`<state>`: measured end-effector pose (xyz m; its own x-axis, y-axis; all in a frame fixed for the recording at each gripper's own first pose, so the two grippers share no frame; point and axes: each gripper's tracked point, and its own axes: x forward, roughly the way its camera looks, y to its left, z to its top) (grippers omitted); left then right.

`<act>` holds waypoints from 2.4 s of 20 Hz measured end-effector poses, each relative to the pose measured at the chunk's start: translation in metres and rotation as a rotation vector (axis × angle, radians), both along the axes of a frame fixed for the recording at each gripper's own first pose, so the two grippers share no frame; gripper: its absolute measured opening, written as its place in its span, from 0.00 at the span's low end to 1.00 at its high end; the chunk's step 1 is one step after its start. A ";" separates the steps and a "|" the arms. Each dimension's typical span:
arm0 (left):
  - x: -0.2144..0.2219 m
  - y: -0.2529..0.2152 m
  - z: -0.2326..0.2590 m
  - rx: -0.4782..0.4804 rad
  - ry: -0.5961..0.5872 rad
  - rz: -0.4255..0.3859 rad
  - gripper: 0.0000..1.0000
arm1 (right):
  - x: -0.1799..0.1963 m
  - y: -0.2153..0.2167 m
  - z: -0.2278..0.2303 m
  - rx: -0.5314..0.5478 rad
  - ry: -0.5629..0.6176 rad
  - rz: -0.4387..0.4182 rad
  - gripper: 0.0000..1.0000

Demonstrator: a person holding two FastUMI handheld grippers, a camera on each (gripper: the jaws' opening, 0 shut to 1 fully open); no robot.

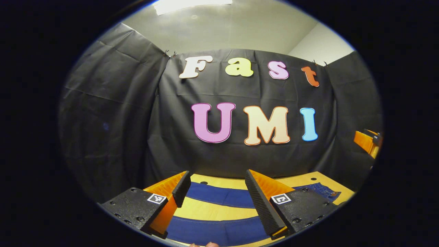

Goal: Grasp the waist and the cuffs of the jeans and fold them to make the two legs overlap; first hold the waist and fold one-third of the jeans toward the cuffs, then hold the cuffs and fold the remaining one-third in the same direction to finish folding.

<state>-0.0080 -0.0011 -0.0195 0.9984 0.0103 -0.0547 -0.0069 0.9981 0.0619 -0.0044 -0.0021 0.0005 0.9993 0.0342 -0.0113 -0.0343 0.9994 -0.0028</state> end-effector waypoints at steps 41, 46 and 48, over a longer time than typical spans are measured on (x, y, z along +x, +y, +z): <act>-0.092 0.125 -0.319 1.066 0.750 -0.549 0.95 | -0.058 -0.009 -0.104 -0.125 0.191 -0.110 1.00; -0.069 0.122 -0.326 1.153 0.726 -0.595 0.82 | -0.056 -0.007 -0.106 -0.126 0.193 -0.117 0.99; -0.058 0.122 -0.333 1.138 0.741 -0.618 0.84 | -0.056 -0.007 -0.108 -0.131 0.194 -0.120 0.99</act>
<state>-0.0656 0.1205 -0.3527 0.6107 -0.0085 -0.7918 0.7686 0.2469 0.5901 -0.0603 -0.0094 -0.1071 0.9749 -0.0987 -0.1997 0.0719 0.9879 -0.1372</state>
